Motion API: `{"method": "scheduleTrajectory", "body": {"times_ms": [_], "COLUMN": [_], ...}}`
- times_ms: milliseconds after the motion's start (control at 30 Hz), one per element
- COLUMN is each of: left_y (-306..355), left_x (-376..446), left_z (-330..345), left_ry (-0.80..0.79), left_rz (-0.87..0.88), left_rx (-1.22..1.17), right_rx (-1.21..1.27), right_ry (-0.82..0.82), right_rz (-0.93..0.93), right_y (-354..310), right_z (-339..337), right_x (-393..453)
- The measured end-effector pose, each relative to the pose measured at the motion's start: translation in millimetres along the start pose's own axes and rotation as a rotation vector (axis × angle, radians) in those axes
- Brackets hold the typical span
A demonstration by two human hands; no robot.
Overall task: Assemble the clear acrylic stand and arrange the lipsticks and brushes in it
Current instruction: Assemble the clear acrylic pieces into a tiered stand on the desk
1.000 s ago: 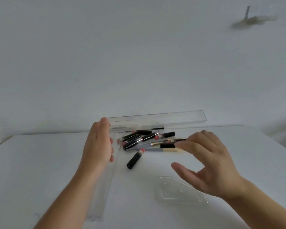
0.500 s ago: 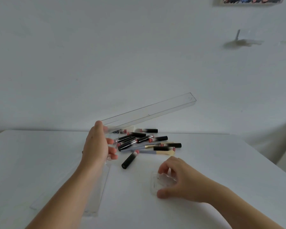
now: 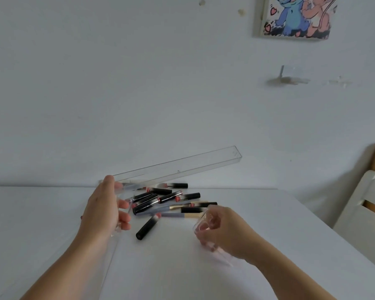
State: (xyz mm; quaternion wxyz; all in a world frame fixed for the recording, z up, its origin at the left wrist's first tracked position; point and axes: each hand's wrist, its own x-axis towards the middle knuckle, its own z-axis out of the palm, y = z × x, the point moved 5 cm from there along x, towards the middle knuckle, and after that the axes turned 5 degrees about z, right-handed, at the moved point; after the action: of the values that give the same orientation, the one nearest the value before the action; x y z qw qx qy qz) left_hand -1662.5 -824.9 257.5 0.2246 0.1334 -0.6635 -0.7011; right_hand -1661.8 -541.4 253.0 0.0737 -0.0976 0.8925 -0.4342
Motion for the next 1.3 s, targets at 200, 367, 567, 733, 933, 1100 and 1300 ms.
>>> {"method": "scheduleTrajectory", "body": {"times_ms": [200,367,567,733,933,1100,1300], "left_y": [2,5,6,10,12,13,14], "left_x": [-2,-6,-10,-19,-26,-26,-26], "left_z": [0,1,4,7,9,6,7], "left_ry": [0.0,-0.029,-0.068,-0.088,-0.075,-0.05,-0.064], "left_rz": [0.032,0.119,0.176,0.222,0.293,0.333,0.342], "left_rx": [0.068,0.155,0.232,0.296,0.391,0.451,0.488], "right_rx": [0.688,1.005,0.959,1.072,1.038,0.944,0.891], "right_ry": [0.224,0.151,0.184,0.164,0.193,0.228,0.265], "right_rz": [0.138,0.264,0.322,0.333,0.326,0.313,0.286], "right_y": [37,54,62,64,66,63,59], "right_z": [-52,-48,-43,-42,-43,-45,-47], "right_x": [16,19,19,19,21,18,14]}}
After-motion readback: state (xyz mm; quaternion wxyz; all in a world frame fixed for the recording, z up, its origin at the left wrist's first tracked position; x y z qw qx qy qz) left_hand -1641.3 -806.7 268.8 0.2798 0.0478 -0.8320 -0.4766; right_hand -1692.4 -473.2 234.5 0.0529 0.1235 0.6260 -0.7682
